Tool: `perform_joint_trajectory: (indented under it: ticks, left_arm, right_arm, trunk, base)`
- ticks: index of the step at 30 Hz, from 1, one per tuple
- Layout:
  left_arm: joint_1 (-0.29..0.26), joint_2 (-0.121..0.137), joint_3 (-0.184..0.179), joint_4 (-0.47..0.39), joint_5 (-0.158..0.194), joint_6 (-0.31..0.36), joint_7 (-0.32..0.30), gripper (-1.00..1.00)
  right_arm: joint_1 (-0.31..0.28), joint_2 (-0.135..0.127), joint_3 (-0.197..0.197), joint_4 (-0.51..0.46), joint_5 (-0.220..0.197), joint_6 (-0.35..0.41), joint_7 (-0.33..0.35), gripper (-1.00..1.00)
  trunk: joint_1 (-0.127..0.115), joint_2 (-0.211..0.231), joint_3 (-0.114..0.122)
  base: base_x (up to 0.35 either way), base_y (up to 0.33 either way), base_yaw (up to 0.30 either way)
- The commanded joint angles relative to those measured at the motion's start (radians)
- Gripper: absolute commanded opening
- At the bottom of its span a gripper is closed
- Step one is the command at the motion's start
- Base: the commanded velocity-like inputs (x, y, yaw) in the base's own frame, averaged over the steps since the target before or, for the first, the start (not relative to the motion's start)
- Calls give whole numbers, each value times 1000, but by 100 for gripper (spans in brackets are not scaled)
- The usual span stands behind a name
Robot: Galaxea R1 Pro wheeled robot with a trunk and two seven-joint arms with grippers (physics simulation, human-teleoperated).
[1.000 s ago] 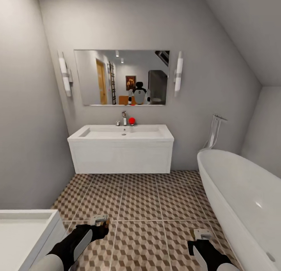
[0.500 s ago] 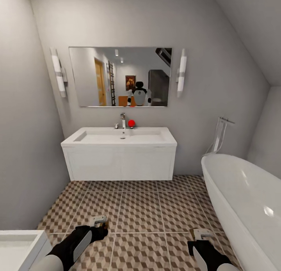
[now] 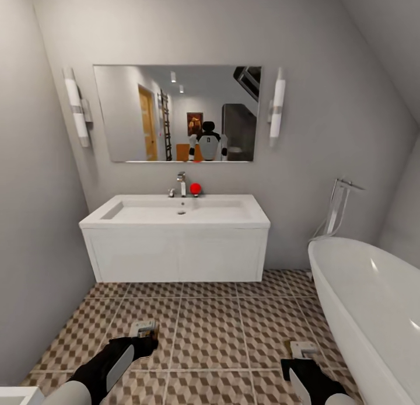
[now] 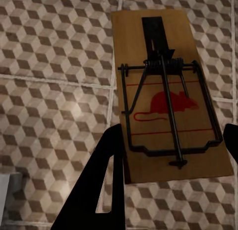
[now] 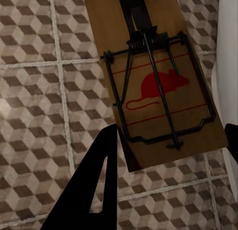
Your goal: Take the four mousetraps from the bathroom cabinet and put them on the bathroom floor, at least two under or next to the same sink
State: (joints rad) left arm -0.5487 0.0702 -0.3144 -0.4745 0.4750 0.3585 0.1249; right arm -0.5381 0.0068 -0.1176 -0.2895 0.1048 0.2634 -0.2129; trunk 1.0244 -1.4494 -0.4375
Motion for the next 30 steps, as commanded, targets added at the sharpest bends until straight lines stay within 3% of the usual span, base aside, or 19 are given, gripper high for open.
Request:
perform_joint_trajectory:
  ticks: [1, 21, 30]
  left_arm:
    - [0, 2, -8, -3, 9, 4, 11, -100]
    - [0, 5, -8, -3, 11, 4, 10, -100]
    - [0, 6, -8, -4, 12, 4, 10, -100]
  right_arm:
    - [0, 0, -6, -2, 9, 7, 0, -100]
    - [0, -8, -7, -2, 9, 7, 0, -100]
    - [0, -8, -7, -2, 9, 7, 0, -100]
  trunk:
    - [1, -1, -1]
    - [1, -1, -1]
    - [1, -1, -1]
  base:
    - [323, 0, 0]
    - [310, 0, 0]
    - [198, 0, 0]
